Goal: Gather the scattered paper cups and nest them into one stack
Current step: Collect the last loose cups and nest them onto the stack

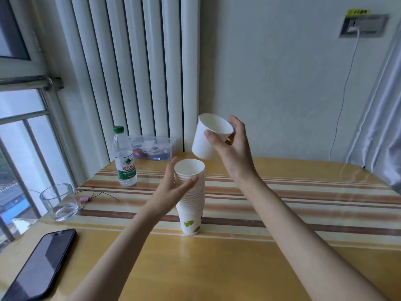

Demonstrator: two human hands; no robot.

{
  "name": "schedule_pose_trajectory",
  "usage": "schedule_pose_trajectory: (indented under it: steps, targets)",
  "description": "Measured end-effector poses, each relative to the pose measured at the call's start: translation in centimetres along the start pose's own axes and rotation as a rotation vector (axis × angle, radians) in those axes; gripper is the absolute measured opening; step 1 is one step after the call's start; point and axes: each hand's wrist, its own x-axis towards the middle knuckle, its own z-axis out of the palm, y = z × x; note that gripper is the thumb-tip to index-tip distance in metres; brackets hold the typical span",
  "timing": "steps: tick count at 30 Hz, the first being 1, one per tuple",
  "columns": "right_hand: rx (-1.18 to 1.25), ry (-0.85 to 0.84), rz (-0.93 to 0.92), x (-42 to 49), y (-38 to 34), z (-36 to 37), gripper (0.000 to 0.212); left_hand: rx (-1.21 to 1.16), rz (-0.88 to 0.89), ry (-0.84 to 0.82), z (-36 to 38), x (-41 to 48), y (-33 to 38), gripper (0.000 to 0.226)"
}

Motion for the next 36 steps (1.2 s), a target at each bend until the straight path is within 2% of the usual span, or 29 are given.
schedule_pose_trajectory:
  steps: [3, 9, 15, 19, 24, 26, 29, 32, 36]
  targets:
    - [0.009, -0.061, 0.030, -0.2, 0.3, 1.9, 0.073, -0.062, -0.004, 0.042, 0.0, -0.2, -0.8, 0.097]
    - [-0.066, -0.209, 0.132, -1.8, 2.6, 2.4, 0.065, -0.025, -0.079, -0.035, 0.2, -1.6, -3.5, 0.082]
    - [-0.126, -0.396, 0.235, -3.3, 4.9, 2.6, 0.072, -0.021, -0.119, -0.035, 0.4, -2.5, -5.8, 0.071]
    - [-0.125, -0.381, 0.227, -3.9, 5.3, 2.9, 0.064, 0.013, -0.107, -0.006, 0.3, -2.5, -6.6, 0.069]
    - [0.036, -0.452, 0.410, -5.8, 7.6, 2.2, 0.085, 0.014, -0.079, 0.014, 0.6, -2.3, -7.5, 0.070]
    - [0.033, -0.485, 0.444, -7.0, 9.1, 1.6, 0.078, 0.009, -0.056, 0.024, 0.8, -2.2, -7.8, 0.072]
    - [0.024, -0.367, 0.401, -7.2, 11.2, 1.0, 0.063, -0.001, -0.025, -0.005, 1.2, -0.9, -8.0, 0.070]
    - [0.047, -0.257, 0.344, -5.5, 12.5, 0.6, 0.063, -0.025, -0.001, -0.034, 2.0, 1.6, -7.6, 0.060]
    - [0.049, -0.219, 0.339, -3.6, 14.4, -0.3, 0.060, -0.046, -0.015, -0.113, 3.3, 4.5, -8.0, 0.058]
